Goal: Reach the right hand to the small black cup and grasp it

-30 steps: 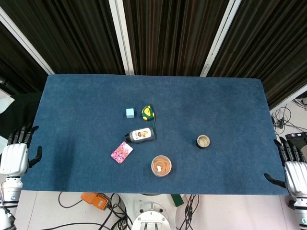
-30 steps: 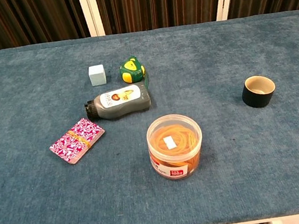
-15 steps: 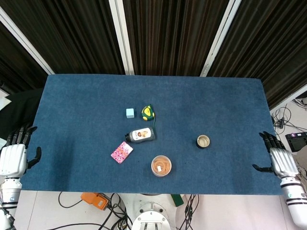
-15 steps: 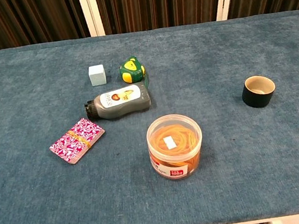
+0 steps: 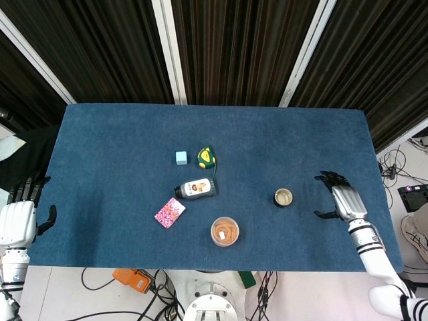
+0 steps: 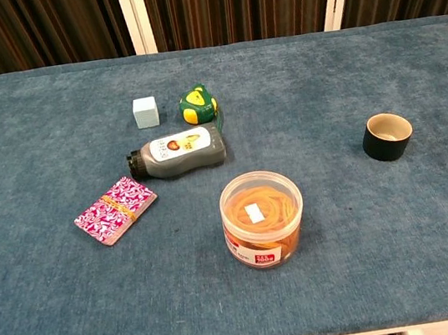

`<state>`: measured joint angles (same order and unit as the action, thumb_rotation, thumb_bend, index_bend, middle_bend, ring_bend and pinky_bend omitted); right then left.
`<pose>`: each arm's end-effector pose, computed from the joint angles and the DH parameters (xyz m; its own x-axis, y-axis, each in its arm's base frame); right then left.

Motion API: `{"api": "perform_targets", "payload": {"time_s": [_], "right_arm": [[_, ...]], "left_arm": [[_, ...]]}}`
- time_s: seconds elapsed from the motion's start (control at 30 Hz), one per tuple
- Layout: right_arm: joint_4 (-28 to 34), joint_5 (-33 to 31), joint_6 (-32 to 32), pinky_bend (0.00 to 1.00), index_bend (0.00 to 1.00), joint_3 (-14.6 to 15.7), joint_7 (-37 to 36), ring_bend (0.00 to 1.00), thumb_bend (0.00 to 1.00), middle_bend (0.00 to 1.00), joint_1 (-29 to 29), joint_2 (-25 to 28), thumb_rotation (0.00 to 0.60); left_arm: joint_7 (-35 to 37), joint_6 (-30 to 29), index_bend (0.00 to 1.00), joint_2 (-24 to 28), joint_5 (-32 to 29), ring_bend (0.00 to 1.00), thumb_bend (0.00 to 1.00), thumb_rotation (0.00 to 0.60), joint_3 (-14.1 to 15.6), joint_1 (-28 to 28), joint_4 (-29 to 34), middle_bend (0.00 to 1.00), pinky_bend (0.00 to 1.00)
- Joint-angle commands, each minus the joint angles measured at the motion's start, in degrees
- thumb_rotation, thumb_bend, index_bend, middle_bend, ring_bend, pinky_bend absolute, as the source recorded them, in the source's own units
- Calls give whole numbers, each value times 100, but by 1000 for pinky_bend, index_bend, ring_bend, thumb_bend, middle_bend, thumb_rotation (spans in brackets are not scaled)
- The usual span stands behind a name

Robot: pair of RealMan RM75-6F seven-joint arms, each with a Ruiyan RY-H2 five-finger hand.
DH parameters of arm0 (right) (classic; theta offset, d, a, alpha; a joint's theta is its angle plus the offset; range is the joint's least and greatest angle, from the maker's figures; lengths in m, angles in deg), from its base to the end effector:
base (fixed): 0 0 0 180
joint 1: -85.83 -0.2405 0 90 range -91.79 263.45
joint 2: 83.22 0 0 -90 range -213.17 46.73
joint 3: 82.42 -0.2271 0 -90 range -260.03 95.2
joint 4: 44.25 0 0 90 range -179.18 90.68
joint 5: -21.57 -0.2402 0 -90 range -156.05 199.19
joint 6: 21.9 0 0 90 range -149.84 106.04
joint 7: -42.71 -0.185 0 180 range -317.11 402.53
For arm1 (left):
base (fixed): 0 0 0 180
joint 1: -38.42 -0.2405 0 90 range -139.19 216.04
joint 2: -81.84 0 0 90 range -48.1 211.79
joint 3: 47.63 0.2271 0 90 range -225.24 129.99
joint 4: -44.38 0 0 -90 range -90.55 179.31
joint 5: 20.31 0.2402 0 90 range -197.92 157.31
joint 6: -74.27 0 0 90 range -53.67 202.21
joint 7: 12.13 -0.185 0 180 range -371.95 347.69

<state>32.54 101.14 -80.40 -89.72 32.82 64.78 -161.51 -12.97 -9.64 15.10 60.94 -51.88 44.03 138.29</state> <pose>-0.2900 -0.3203 0.0150 0.2478 -0.2901 0.9244 -0.9688 -0.0793 0.2348 -0.2944 0.2306 0.1073 0.3316 0.0009 0.9434 0.9420 0.0544 -0.3312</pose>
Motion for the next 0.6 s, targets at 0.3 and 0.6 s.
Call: {"api": "perform_targets", "payload": {"time_s": [0.3,0.6], "right_arm": [[-125,-95,391,136,333,-23,350,129,258,170,-461,-411,600],[-386,-373,715,136,351,-57,426,131,259,170,-693,-670,600]], "left_arm": [[13,1,144,12,-4,116,460,600,-8,0,-6,36,96],[30,26,144,15,-4,117,460,600,-8,10,-12,36,96]]}}
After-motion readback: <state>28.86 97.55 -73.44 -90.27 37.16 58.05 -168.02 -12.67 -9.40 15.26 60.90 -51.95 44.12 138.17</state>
